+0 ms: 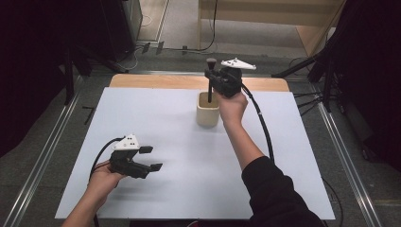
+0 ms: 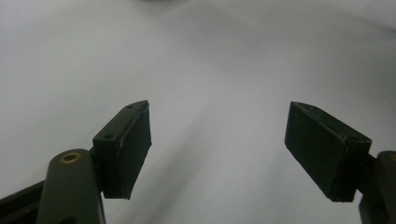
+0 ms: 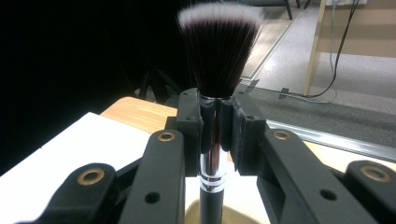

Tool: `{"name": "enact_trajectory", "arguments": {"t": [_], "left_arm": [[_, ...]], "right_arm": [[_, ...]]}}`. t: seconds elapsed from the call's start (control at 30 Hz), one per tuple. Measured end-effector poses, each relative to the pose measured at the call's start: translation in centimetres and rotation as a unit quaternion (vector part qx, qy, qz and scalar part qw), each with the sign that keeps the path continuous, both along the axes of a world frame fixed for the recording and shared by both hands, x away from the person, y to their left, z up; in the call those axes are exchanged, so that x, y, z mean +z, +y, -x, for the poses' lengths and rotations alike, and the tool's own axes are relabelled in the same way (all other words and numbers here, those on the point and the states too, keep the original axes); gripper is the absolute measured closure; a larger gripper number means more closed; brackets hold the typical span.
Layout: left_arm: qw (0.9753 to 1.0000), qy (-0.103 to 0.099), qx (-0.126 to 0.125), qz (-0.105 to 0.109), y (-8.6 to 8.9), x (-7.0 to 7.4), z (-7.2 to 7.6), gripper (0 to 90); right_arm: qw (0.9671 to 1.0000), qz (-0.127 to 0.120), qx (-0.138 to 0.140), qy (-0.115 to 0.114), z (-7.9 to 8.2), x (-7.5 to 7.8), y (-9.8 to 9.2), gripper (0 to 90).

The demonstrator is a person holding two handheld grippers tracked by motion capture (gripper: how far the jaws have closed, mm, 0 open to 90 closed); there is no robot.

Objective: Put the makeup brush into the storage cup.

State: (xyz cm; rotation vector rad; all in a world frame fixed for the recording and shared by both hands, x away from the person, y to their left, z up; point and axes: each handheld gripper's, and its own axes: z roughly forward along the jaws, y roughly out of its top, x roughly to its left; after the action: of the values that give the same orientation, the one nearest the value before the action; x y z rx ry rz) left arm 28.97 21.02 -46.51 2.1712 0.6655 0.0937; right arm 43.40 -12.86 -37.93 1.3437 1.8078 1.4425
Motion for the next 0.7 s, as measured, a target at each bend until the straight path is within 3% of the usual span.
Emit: {"name": "enact_trajectory", "arguments": {"t": [0.7], "left_arm": [[1.0000, 0.003, -0.002, -0.001, -0.1, -0.1, 0.0, 23.3]], "right_arm": [[0.9999, 0.001, 0.008, 0.015, 0.4, -2.6, 0.3, 77.8]]}}
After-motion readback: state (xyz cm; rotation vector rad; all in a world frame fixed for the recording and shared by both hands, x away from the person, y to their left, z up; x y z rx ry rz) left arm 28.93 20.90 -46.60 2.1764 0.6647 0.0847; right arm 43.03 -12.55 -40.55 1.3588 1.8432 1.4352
